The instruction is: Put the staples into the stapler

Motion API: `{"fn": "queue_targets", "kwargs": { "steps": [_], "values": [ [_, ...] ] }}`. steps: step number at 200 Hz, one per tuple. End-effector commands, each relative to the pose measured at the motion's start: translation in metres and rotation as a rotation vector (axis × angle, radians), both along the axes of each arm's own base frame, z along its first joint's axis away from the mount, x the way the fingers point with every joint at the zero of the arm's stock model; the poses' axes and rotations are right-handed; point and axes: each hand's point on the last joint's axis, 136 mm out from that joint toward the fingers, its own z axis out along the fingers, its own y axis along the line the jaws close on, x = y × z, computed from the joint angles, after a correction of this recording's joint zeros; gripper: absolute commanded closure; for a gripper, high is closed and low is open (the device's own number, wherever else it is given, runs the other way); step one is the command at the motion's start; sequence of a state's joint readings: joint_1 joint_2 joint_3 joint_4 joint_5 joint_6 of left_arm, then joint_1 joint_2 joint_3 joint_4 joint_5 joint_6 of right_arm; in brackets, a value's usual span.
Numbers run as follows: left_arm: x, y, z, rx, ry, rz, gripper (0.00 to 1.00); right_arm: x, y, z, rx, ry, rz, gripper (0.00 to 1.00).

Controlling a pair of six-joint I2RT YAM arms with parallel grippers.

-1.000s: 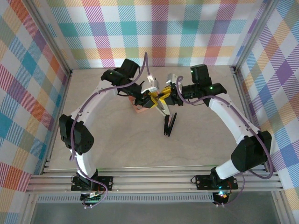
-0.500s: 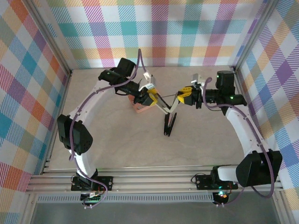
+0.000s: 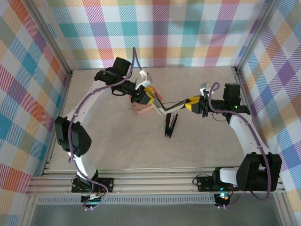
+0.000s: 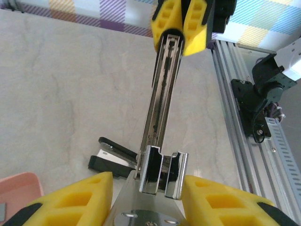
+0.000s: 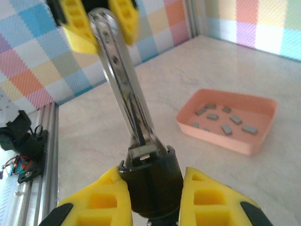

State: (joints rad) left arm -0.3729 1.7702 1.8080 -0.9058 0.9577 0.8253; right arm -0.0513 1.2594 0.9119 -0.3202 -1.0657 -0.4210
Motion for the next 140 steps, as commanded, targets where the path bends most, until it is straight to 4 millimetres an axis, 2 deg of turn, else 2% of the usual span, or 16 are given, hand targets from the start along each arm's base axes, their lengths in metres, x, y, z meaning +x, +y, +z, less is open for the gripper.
{"fn": "queue_targets", "kwargs": {
  "steps": [1, 41, 59, 89, 115, 140],
  "values": [
    [-0.001, 0.016, 0.073, -0.123, -0.188, 0.028, 1.0, 0.013, -0.03, -0.044, -0.07, 0.182, -0.206, 0.95],
    [0.002, 0.018, 0.082, -0.133, -0.217, 0.04, 1.0, 0.019, -0.032, -0.052, -0.023, 0.259, -0.242, 0.87],
    [0.006, 0.018, 0.082, -0.128, -0.23, 0.06, 1.0, 0.022, -0.03, -0.045, 0.005, 0.267, -0.246, 0.77],
    [0.018, 0.019, 0.085, -0.137, -0.255, 0.116, 1.0, 0.029, -0.028, -0.027, 0.091, 0.337, -0.276, 0.64],
    [0.033, 0.018, 0.09, -0.187, -0.273, 0.202, 1.0, 0.04, -0.028, -0.013, 0.16, 0.477, -0.36, 0.56],
    [0.052, 0.016, 0.102, -0.246, -0.331, 0.319, 1.0, 0.055, -0.021, -0.005, 0.267, 0.716, -0.47, 0.53]
  ]
}}
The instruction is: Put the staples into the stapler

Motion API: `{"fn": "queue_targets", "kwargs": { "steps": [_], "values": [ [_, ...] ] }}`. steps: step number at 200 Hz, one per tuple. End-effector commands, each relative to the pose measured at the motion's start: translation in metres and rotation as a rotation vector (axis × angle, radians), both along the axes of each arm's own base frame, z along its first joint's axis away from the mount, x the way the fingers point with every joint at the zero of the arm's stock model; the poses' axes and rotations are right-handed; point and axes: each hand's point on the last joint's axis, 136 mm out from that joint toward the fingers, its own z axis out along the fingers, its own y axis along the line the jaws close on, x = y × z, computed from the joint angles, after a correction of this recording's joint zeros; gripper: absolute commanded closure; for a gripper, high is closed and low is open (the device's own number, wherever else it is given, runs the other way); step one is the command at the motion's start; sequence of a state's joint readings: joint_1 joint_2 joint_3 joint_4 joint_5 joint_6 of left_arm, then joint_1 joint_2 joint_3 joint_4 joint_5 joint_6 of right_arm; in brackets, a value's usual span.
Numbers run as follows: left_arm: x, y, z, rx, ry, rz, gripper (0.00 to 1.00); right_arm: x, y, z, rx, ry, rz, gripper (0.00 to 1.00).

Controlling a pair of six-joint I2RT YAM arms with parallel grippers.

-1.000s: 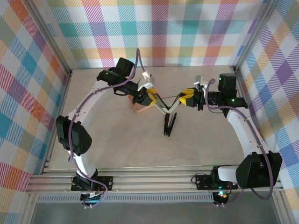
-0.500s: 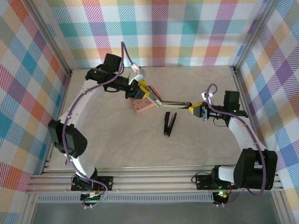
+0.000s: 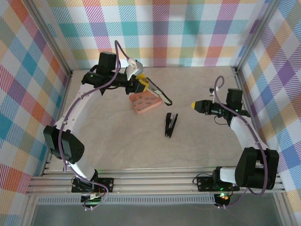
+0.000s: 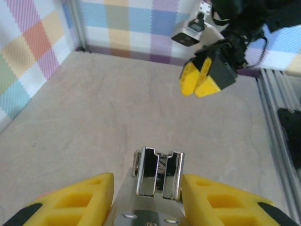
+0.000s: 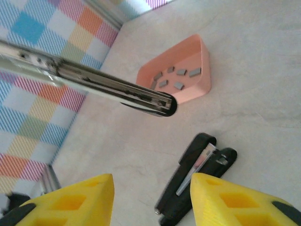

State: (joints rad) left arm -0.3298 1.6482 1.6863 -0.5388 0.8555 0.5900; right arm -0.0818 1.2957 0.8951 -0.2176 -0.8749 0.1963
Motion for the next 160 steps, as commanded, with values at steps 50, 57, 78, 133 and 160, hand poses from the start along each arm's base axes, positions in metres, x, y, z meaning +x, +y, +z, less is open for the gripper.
{"fn": "queue_targets", "kwargs": {
  "steps": [50, 57, 78, 133, 160],
  "values": [
    [0.022, -0.021, 0.064, -0.265, -0.227, 0.251, 1.0, 0.042, 0.034, 0.011, 0.37, 0.668, -0.35, 0.45],
    [0.021, -0.025, 0.063, -0.267, -0.234, 0.261, 1.0, 0.044, 0.039, 0.011, 0.403, 0.709, -0.371, 0.4],
    [0.018, -0.033, 0.063, -0.285, -0.258, 0.295, 1.0, 0.051, 0.058, 0.018, 0.488, 0.79, -0.408, 0.32],
    [0.007, -0.04, 0.06, -0.31, -0.289, 0.331, 1.0, 0.078, 0.072, 0.026, 0.676, 0.887, -0.539, 0.23],
    [0.0, -0.044, 0.06, -0.327, -0.294, 0.332, 1.0, 0.09, 0.074, 0.029, 0.745, 0.912, -0.587, 0.22]
  ]
}}
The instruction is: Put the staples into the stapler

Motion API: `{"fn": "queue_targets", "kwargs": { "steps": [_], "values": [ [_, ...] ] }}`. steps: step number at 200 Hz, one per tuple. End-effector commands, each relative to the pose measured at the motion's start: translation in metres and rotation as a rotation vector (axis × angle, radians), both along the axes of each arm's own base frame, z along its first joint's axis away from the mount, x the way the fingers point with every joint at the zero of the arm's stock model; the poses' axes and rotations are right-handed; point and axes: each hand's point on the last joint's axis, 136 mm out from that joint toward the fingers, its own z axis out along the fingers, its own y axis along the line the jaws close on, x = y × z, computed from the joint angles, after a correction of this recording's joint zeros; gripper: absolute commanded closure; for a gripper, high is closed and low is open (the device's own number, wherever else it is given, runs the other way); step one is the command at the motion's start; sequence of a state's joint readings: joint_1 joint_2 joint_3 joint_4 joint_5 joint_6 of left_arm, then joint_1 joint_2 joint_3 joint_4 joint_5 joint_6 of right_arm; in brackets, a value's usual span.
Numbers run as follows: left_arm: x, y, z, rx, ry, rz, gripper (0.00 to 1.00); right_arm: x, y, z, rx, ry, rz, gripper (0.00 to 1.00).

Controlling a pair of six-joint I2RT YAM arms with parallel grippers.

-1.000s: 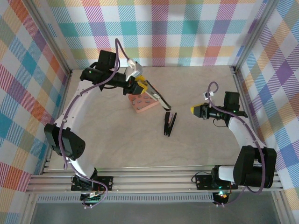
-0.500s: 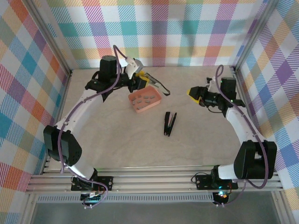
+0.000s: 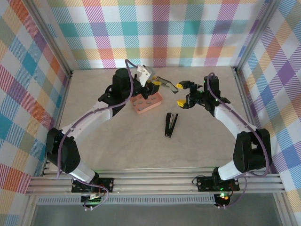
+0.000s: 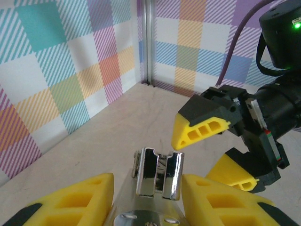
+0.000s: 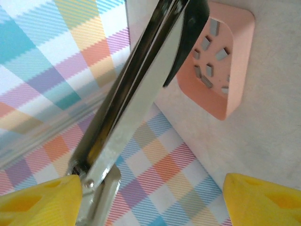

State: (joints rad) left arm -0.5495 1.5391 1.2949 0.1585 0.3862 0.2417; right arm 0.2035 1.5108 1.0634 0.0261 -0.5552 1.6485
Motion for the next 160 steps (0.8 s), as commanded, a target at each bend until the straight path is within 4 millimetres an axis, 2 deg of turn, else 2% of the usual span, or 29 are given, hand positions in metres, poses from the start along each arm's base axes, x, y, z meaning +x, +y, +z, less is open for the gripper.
{"fn": "queue_targets", "kwargs": {
  "steps": [1, 40, 96, 114, 128, 142, 160],
  "values": [
    [-0.015, 0.005, 0.066, -0.132, -0.176, 0.019, 1.0, 0.023, -0.001, 0.023, 0.101, 0.013, -0.126, 0.22],
    [-0.023, 0.003, 0.069, -0.152, -0.183, 0.025, 1.0, 0.033, 0.006, 0.026, 0.163, 0.063, -0.19, 0.22],
    [-0.028, -0.001, 0.07, -0.157, -0.199, 0.021, 1.0, 0.034, 0.031, 0.025, 0.223, 0.135, -0.201, 0.23],
    [-0.032, -0.005, 0.069, -0.158, -0.196, 0.005, 1.0, 0.041, 0.032, 0.03, 0.24, 0.119, -0.214, 0.33],
    [-0.035, -0.007, 0.067, -0.154, -0.189, -0.006, 1.0, 0.046, 0.031, 0.033, 0.249, 0.11, -0.229, 0.35],
    [-0.038, -0.009, 0.064, -0.147, -0.182, -0.014, 1.0, 0.049, 0.032, 0.033, 0.251, 0.112, -0.233, 0.43],
    [-0.042, -0.01, 0.062, -0.136, -0.177, -0.023, 1.0, 0.049, 0.03, 0.034, 0.238, 0.12, -0.241, 0.61]
  ]
}}
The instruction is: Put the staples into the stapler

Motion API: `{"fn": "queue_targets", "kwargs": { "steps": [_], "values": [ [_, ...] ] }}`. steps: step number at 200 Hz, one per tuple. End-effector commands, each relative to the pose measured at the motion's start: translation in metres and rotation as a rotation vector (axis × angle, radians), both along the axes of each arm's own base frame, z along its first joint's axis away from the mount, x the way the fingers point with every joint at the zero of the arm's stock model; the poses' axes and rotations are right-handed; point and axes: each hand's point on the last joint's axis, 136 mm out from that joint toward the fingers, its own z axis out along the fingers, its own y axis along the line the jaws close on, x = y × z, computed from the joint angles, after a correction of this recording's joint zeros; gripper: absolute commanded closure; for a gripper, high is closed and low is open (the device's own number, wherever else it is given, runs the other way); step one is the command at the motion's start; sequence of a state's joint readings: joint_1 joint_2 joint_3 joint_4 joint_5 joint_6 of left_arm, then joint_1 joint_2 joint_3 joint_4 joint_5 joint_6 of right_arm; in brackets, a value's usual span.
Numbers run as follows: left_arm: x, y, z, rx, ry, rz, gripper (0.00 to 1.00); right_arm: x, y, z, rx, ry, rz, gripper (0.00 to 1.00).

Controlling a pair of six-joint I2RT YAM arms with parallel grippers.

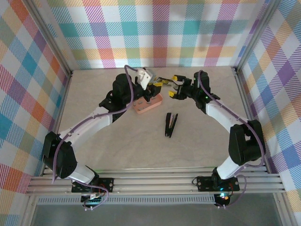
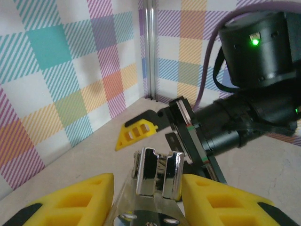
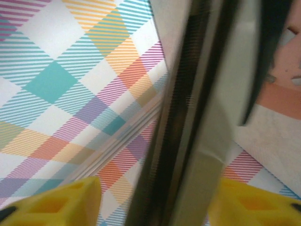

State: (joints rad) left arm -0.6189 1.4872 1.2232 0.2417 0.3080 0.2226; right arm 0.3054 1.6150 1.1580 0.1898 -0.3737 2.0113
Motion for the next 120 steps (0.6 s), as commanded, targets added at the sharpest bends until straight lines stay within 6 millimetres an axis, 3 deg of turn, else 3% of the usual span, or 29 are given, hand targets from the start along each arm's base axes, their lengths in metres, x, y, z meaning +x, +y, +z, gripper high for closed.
{"fn": "queue_targets", "kwargs": {
  "steps": [1, 29, 41, 57, 78, 96, 120],
  "values": [
    [-0.021, 0.002, 0.053, -0.097, -0.135, -0.033, 1.0, 0.009, -0.002, 0.013, 0.051, 0.03, -0.052, 0.62],
    [-0.024, 0.003, 0.044, -0.045, -0.124, -0.023, 1.0, 0.007, -0.013, 0.011, -0.001, 0.019, -0.074, 0.86],
    [-0.025, 0.004, 0.039, -0.026, -0.11, -0.018, 0.86, 0.005, -0.019, 0.008, -0.032, 0.005, -0.064, 0.92],
    [-0.024, 0.008, 0.033, -0.009, -0.087, 0.0, 0.63, 0.004, -0.031, 0.005, -0.091, -0.034, -0.042, 0.96],
    [-0.02, 0.017, 0.027, 0.0, -0.036, 0.058, 0.43, 0.0, -0.051, 0.001, -0.209, -0.113, 0.028, 0.99],
    [-0.015, 0.026, 0.02, 0.009, 0.023, 0.12, 0.34, -0.004, -0.068, -0.001, -0.349, -0.229, 0.138, 0.99],
    [-0.014, 0.031, 0.012, 0.018, 0.065, 0.137, 0.33, -0.017, -0.074, -0.005, -0.497, -0.413, 0.343, 1.0]
  ]
}}
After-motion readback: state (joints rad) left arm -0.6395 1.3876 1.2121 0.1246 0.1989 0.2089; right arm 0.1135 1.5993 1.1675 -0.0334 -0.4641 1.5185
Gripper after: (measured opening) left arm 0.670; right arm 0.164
